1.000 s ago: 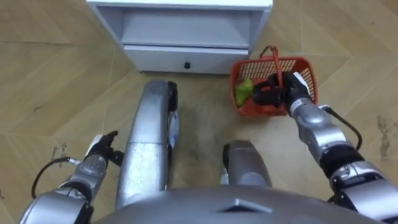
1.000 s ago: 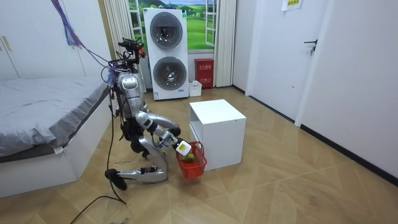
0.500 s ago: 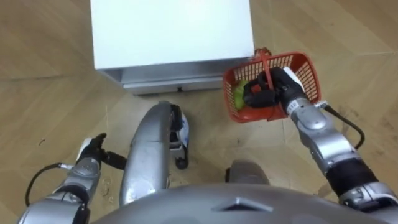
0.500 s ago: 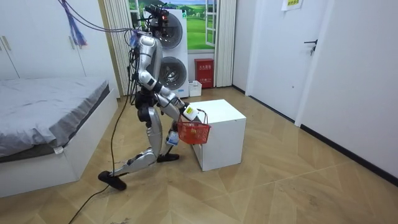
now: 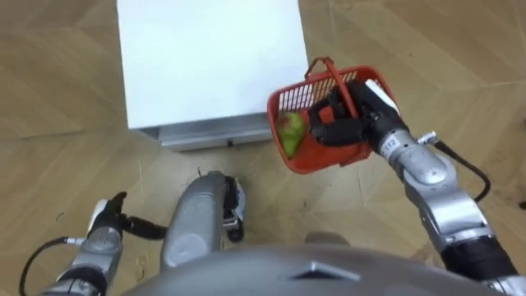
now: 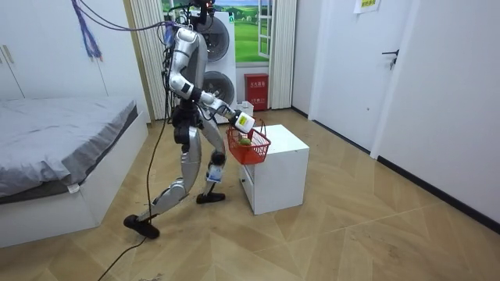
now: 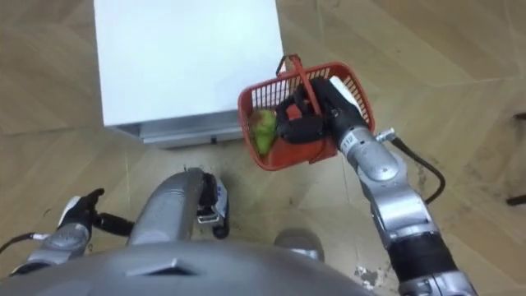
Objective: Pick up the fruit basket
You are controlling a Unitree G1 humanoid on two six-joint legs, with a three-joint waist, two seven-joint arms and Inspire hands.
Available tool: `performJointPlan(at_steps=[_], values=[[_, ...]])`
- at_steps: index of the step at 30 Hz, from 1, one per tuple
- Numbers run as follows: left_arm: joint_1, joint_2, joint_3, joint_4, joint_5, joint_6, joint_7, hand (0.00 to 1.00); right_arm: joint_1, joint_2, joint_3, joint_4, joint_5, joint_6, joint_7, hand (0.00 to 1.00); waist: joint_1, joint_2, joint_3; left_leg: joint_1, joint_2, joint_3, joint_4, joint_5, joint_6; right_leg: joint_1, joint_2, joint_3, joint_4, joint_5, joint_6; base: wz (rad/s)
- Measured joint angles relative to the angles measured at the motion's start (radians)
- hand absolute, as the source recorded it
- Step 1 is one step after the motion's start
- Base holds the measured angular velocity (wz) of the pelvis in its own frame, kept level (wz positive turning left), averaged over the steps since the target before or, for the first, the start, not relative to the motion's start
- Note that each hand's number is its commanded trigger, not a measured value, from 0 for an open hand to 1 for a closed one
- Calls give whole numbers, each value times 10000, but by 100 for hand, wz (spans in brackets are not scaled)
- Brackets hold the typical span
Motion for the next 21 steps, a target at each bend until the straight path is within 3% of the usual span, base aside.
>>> performJointPlan(at_steps=[1,3,4,7,9,10,11,12,13,14,15,16,17,18,19,20,21], values=[[62,-4,-1,20,-23,13,-1,0,5,-13,-9,-258,96,-1,13,100,1,31,4,85,-1,-195,-161,160,-111,26,69,6,-302,-365,-103,-22],[158,5,28,94,-26,36,-5,0,31,-29,-129,-767,207,-35,67,100,37,132,42,161,10,-384,-208,364,-366,382,261,-3,-1048,-297,-122,-24],[212,11,115,150,-30,79,-3,0,26,-44,-321,-937,327,-170,138,100,18,197,113,227,141,-332,-258,529,-371,477,440,-28,-1150,-207,-179,-7],[317,8,279,164,-15,266,2,0,-22,-183,-727,-990,401,-387,214,100,11,252,130,338,479,-75,-221,595,-310,629,745,-1,-1081,18,-192,24],[414,9,306,139,-3,474,12,0,-84,-180,-817,-989,449,-496,135,100,91,220,168,418,515,-60,-246,596,-310,634,733,-2,-968,266,-242,16],[469,8,372,44,2,621,12,0,-100,-184,-859,-994,452,-628,123,100,136,211,227,520,564,98,-238,594,-312,574,725,8,-742,646,-349,10],[504,12,451,-3,2,672,12,0,-102,-184,-862,-999,453,-673,125,100,202,211,229,558,592,255,-258,593,-311,480,722,-2,-563,902,-384,30],[535,58,505,-100,-27,773,20,0,-125,-179,-866,-1035,452,-736,124,100,153,163,206,782,570,728,-482,579,-287,275,686,-101,-58,1553,-395,62],[447,72,490,-162,-6,817,22,0,-122,-182,-934,-1035,452,-805,115,100,105,128,183,1276,509,1056,-1081,517,-177,39,626,-296,531,2668,-299,73],[393,70,474,-201,44,819,22,0,-118,-163,-976,-1028,401,-809,112,100,131,121,167,1577,450,1055,-1465,520,-166,-131,620,-298,799,3412,-139,48],[234,76,510,-304,57,818,53,0,-251,-158,-1011,-1026,351,-913,118,100,299,175,133,1955,442,974,-2012,527,-163,-835,524,-226,1786,3315,-196,0],[145,73,590,-275,21,812,176,0,-505,-157,-994,-1027,353,-1081,129,100,507,256,149,2277,459,656,-2337,535,-174,-1802,469,-251,2742,2090,-418,-18],[112,68,620,-250,-4,799,211,0,-608,-157,-974,-1040,354,-1123,130,100,514,350,127,2490,463,354,-2481,563,-221,-2243,491,-286,2986,1609,-458,-26],[49,8,682,-118,5,778,235,0,-751,-168,-922,-1070,356,-1177,62,100,500,609,124,2973,504,-561,-2801,670,-406,-2995,539,-438,2909,833,-491,-20],[79,-41,704,-15,-9,758,241,0,-850,-155,-755,-1081,356,-1230,-140,100,422,886,42,3445,747,-1057,-3042,769,-576,-3579,533,-759,1846,449,-521,-16],[123,-25,724,3,-13,735,243,0,-887,-126,-640,-1082,353,-1272,-229,100,380,916,18,3634,883,-1044,-3027,825,-676,-3643,507,-895,905,490,-563,0],[178,134,853,11,4,663,255,0,-892,15,-486,-1135,364,-1362,-350,100,216,661,26,3914,1018,-852,-2719,792,-900,-3614,406,-1114,-1421,986,-599,29]])
